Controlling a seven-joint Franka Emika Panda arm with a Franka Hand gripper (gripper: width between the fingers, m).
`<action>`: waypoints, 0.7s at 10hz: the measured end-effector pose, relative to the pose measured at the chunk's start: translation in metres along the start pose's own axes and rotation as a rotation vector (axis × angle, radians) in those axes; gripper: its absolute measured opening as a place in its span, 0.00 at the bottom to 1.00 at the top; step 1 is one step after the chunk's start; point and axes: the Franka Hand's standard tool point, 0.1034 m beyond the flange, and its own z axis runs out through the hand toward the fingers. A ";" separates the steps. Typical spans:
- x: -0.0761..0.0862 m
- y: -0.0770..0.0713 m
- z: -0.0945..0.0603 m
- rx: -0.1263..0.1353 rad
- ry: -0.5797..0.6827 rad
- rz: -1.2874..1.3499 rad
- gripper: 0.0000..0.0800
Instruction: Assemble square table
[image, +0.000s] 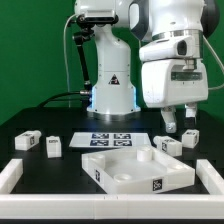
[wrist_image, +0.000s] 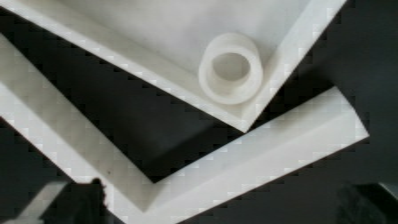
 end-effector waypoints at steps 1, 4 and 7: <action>-0.001 -0.001 0.000 -0.006 0.007 0.001 0.81; -0.002 -0.001 0.001 -0.005 0.007 0.001 0.81; -0.005 -0.001 0.001 -0.005 0.003 -0.041 0.81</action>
Offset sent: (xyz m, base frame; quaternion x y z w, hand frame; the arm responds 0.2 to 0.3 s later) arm 0.0000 0.0000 0.0000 0.0000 0.0000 0.0000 1.0000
